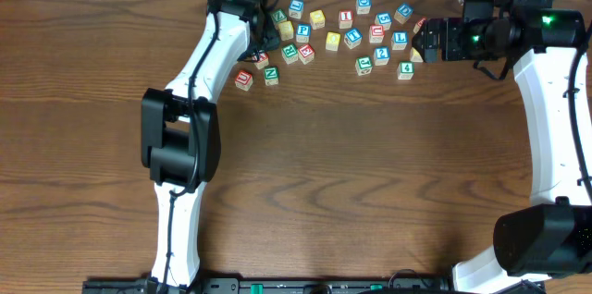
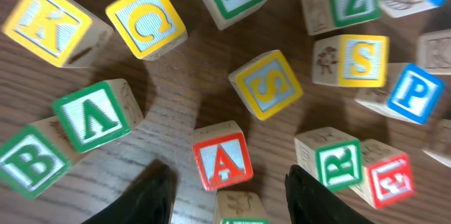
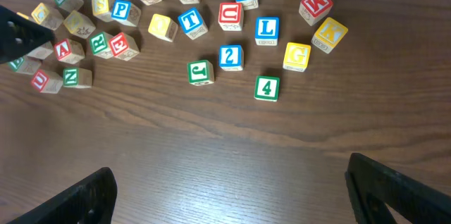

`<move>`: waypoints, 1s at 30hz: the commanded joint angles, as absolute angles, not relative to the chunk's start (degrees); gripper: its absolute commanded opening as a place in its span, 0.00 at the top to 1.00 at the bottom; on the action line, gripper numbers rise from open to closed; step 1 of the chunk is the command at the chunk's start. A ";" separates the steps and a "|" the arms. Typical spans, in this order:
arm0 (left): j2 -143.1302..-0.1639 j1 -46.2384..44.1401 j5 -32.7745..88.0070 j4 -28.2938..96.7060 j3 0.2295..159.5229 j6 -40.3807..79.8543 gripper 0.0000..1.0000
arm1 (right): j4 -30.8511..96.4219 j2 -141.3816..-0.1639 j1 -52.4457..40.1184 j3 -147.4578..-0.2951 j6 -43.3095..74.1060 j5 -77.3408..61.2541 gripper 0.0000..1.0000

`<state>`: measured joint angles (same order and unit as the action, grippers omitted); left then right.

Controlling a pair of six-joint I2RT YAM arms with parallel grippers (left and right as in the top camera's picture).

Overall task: Spell out AI2
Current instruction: 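Lower the left gripper onto the red A block and grasp it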

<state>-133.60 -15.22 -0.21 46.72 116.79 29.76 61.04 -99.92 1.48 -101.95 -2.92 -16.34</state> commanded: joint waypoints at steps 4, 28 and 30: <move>-138.28 -15.86 -0.91 45.17 116.46 30.09 0.48 | 61.10 -100.31 1.41 -101.86 -2.15 -17.10 0.01; -139.31 -15.88 -2.22 43.59 116.46 30.11 0.69 | 61.21 -100.31 1.41 -101.86 -2.15 -17.10 0.01; -139.28 -15.88 -2.22 43.83 116.49 30.09 0.70 | 61.21 -100.31 1.41 -101.86 -2.15 -17.10 0.01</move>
